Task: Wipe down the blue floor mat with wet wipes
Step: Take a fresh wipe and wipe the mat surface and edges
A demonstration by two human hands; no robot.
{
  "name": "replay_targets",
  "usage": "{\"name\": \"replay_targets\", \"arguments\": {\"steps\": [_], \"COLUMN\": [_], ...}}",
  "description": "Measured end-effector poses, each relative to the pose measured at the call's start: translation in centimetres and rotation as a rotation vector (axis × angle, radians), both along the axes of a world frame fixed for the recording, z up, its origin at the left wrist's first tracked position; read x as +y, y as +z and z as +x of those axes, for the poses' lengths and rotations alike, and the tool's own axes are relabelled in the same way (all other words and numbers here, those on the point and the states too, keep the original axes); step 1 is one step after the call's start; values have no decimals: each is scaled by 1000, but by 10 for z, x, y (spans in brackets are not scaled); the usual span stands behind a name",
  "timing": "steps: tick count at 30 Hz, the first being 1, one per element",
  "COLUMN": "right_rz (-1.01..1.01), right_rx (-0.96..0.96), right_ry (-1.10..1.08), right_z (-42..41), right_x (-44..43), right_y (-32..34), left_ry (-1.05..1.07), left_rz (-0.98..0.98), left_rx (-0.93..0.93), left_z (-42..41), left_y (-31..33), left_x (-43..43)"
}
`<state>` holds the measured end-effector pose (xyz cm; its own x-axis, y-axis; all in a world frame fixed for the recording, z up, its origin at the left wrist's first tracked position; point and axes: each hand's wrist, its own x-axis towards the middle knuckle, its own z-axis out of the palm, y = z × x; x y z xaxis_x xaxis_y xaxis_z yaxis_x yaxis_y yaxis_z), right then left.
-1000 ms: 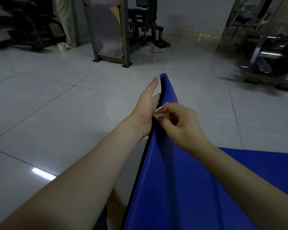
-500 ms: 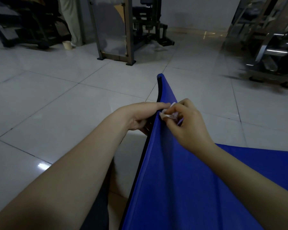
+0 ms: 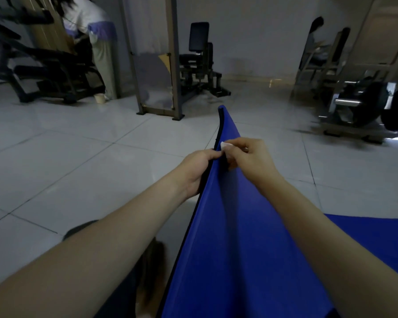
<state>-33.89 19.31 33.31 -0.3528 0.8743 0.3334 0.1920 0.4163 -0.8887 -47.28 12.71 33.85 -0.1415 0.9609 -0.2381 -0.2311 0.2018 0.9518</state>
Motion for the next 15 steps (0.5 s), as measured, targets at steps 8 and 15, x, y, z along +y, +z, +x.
{"name": "replay_targets", "arguments": {"steps": [8,15], "right_rz": [30,42], "right_rx": [-76,-250], "right_ry": [-41,-211], "right_z": [-24,-88], "right_x": [16,78], "right_y": [-27,-19], "left_ry": [78,184], "left_rz": [20,-27], "left_rx": [20,-118], "left_z": [-29,-41], "left_y": [-28,-43], "left_x": [24,55]}}
